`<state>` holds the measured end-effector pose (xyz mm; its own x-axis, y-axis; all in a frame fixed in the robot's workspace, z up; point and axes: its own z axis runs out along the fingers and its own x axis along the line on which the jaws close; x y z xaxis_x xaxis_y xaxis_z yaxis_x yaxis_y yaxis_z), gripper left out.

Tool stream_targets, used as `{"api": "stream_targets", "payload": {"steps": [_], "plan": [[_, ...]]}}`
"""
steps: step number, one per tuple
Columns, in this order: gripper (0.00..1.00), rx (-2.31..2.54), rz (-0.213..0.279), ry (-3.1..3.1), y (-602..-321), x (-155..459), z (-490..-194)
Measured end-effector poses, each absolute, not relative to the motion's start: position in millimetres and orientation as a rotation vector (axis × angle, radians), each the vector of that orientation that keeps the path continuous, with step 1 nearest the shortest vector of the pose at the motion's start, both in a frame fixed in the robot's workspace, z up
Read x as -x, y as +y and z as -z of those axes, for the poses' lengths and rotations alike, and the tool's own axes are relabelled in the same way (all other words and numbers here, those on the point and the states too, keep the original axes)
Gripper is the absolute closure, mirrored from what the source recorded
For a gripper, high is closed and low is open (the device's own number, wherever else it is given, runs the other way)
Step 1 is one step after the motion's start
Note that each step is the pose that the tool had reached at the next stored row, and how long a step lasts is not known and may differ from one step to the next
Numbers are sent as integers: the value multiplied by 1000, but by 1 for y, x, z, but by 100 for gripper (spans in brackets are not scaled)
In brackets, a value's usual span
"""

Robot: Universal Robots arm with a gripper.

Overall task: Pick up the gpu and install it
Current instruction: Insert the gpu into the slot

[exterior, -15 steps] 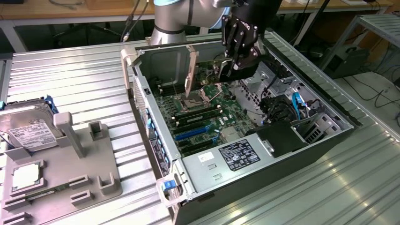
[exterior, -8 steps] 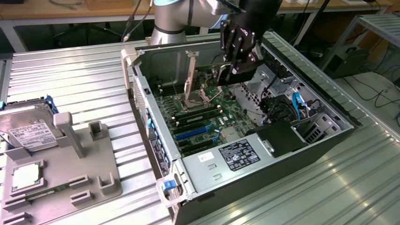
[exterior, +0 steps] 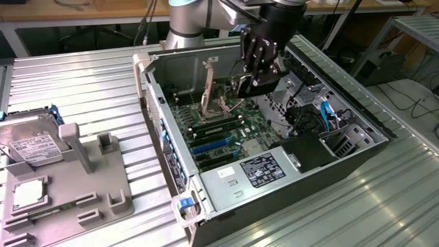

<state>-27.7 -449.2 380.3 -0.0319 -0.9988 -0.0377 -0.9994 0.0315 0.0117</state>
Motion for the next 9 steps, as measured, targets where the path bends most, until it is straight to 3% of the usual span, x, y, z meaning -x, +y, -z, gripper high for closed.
{"api": "stream_targets", "payload": {"steps": [9], "plan": [[72,2173,-54,2242,-449,29,-375]]}}
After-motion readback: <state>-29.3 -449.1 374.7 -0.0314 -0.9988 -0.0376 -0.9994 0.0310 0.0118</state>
